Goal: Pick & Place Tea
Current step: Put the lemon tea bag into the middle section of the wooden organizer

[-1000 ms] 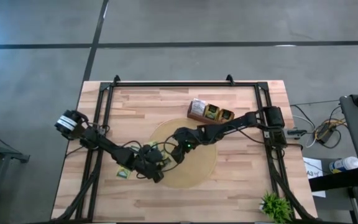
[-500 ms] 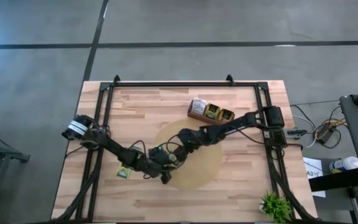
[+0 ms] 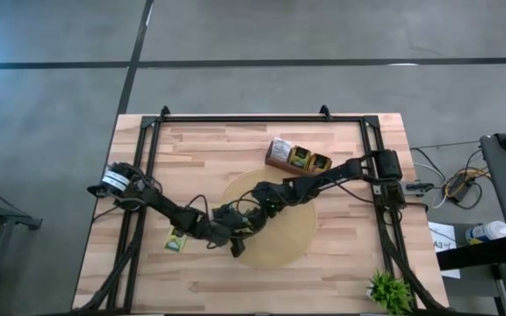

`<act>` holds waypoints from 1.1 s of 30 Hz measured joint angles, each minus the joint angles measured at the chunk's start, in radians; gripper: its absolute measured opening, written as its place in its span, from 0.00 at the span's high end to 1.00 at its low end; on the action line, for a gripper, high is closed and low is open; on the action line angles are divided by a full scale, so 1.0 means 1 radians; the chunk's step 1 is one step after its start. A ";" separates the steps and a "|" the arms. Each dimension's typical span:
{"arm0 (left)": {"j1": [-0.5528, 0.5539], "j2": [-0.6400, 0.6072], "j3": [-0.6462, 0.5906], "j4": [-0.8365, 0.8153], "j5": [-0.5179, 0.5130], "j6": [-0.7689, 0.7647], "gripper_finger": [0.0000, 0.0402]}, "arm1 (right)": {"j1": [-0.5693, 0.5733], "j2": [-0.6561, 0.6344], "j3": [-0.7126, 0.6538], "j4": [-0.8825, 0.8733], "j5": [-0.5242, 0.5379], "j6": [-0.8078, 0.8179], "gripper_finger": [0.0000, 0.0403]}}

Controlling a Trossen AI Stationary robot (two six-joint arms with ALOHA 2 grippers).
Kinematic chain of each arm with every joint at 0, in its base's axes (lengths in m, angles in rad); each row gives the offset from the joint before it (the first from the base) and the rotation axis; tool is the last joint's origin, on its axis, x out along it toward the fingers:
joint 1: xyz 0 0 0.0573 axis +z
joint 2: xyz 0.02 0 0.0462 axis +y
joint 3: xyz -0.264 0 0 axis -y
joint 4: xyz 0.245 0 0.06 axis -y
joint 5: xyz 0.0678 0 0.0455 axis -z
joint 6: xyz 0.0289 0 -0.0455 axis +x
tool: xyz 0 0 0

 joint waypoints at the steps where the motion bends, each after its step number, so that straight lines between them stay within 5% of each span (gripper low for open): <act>1: 0.005 0.001 0.000 0.005 0.002 0.009 0.62 | 0.000 0.000 0.001 -0.001 -0.009 0.000 0.72; 9: 0.015 0.001 0.000 0.011 -0.004 0.038 0.62 | 0.000 0.000 0.001 -0.014 -0.039 -0.007 0.74; 16: 0.015 -0.045 -0.004 -0.024 -0.014 0.086 0.62 | 0.000 -0.037 0.000 -0.041 -0.041 -0.052 0.85; 25: 0.015 -0.247 -0.004 -0.199 -0.042 0.181 0.62 | -0.008 -0.132 0.001 -0.113 -0.037 -0.189 0.98; 33: 0.036 -0.519 -0.002 -0.268 -0.101 0.230 0.62 | -0.002 -0.205 0.006 -0.458 -0.073 -0.487 0.98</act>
